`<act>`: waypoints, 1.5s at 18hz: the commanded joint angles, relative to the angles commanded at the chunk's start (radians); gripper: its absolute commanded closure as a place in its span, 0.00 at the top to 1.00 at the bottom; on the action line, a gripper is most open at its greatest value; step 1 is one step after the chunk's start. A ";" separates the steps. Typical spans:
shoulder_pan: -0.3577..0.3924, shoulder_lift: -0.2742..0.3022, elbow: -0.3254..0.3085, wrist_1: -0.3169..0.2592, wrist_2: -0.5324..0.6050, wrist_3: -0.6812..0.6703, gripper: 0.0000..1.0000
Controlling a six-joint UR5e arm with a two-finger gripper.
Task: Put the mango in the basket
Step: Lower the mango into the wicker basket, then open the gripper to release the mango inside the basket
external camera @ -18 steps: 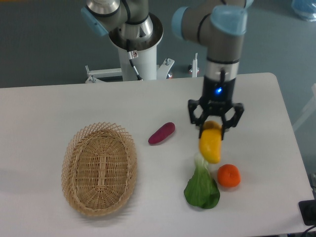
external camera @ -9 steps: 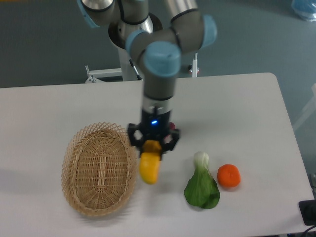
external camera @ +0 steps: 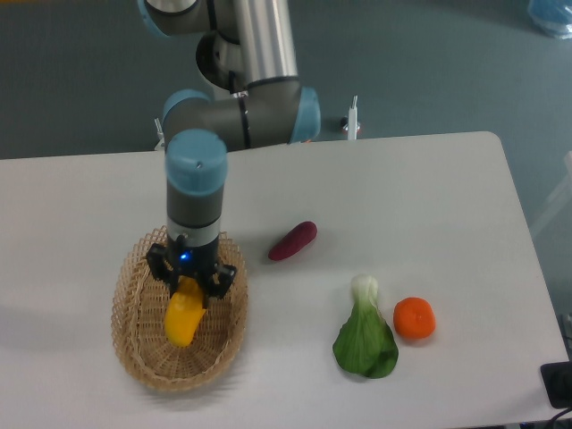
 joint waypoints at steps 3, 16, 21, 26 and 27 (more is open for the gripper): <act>-0.005 -0.008 -0.005 0.000 0.002 0.038 0.53; -0.006 -0.003 0.058 0.002 0.120 0.061 1.00; -0.006 0.032 0.074 -0.002 0.192 0.080 1.00; -0.006 0.055 0.064 -0.008 0.204 0.160 1.00; -0.005 0.061 0.063 -0.008 0.203 0.161 1.00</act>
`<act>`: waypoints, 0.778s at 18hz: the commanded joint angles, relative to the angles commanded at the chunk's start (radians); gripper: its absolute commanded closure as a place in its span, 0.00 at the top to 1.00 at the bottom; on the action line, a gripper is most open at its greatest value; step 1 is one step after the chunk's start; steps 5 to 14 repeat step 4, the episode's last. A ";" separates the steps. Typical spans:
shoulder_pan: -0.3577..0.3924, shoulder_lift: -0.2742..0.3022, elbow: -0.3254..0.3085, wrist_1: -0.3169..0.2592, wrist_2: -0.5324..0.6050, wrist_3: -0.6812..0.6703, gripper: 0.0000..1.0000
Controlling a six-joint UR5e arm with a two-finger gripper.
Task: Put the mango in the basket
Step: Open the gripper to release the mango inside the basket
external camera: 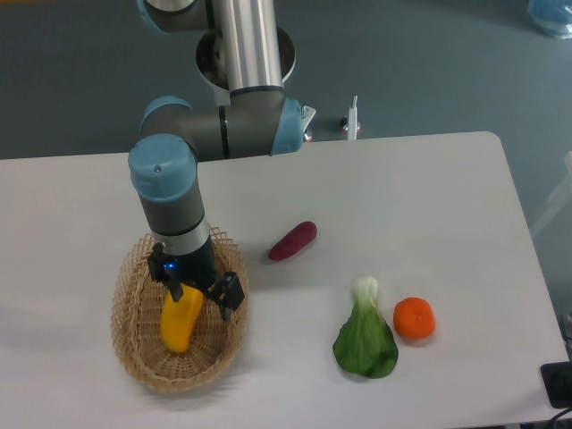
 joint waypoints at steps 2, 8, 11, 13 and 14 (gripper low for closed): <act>0.000 0.000 0.000 0.000 0.002 0.000 1.00; 0.003 0.003 0.000 0.002 0.000 0.000 1.00; 0.003 0.003 0.000 0.002 0.000 0.000 1.00; 0.003 0.003 0.000 0.002 0.000 0.000 1.00; 0.003 0.003 0.000 0.002 0.000 0.000 1.00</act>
